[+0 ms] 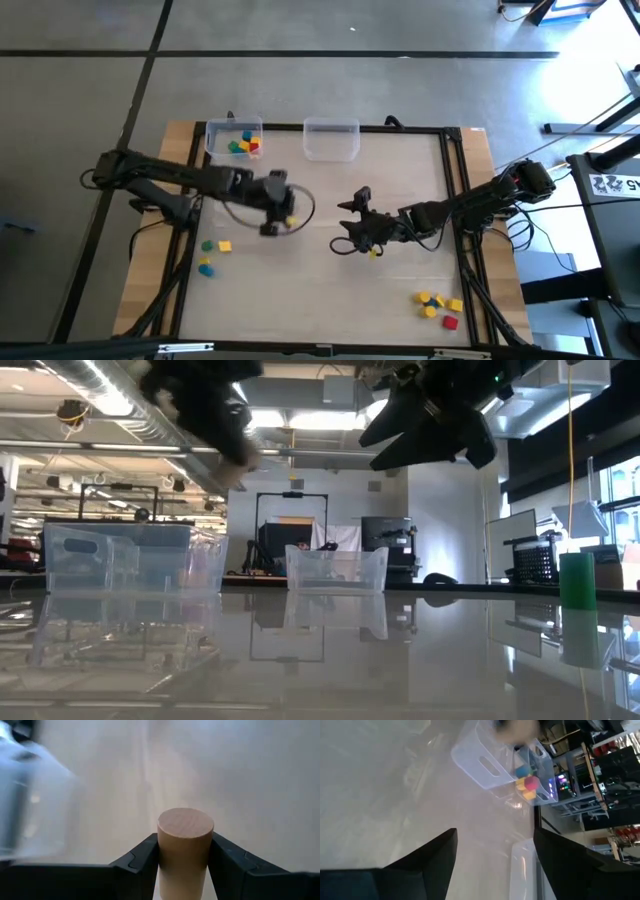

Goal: Sort blocks by size
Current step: Put the brown cylinder game block into the top right transparent bin

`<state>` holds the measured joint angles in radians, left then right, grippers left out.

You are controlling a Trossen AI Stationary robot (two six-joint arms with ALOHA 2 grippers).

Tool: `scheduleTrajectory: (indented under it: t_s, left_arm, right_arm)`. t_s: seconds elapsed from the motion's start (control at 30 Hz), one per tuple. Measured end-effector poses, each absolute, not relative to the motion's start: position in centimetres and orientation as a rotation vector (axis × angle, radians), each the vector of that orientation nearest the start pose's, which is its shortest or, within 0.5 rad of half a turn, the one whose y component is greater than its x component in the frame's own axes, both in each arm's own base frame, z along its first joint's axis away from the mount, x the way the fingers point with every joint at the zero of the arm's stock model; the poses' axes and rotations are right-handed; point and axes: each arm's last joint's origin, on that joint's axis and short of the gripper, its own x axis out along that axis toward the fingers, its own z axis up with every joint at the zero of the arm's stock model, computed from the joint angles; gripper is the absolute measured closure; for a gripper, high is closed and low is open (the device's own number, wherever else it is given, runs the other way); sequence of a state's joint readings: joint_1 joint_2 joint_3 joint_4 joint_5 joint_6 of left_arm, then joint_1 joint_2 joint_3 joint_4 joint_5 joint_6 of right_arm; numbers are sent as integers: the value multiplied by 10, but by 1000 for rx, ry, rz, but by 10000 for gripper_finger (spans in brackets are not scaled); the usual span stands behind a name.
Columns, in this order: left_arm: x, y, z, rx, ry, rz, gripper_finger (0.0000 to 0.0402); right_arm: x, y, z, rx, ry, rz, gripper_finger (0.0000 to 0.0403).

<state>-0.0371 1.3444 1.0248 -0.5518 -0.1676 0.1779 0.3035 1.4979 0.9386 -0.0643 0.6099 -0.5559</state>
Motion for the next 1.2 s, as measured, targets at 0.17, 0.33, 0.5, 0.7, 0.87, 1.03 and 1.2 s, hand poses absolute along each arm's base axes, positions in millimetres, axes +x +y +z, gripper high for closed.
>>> scheduleTrajectory:
  t_s: [0.17, 0.33, 0.5, 0.7, 0.87, 1.03, 1.2]
  left_arm:
    - [294, 38, 272, 233, 711, 191, 261]
    - [309, 80, 268, 160, 584, 340, 260]
    - [320, 121, 252, 91, 523, 466, 259]
    - [326, 170, 219, 8, 486, 600, 259]
    - [329, 199, 188, -38, 474, 672, 258]
    - [327, 211, 173, -98, 475, 712, 258]
    - [326, 213, 173, -93, 479, 715, 258]
  right_arm:
    - [308, 66, 234, -797, 658, -170, 134]
    - [311, 48, 234, -733, 676, -238, 134]
    - [313, 35, 234, -711, 690, -279, 134]
    - [314, 26, 234, -701, 701, -307, 134]
    - [313, 26, 233, -709, 709, -303, 134]
    - [313, 26, 233, -713, 714, -300, 134]
    - [313, 26, 233, -714, 715, -300, 134]
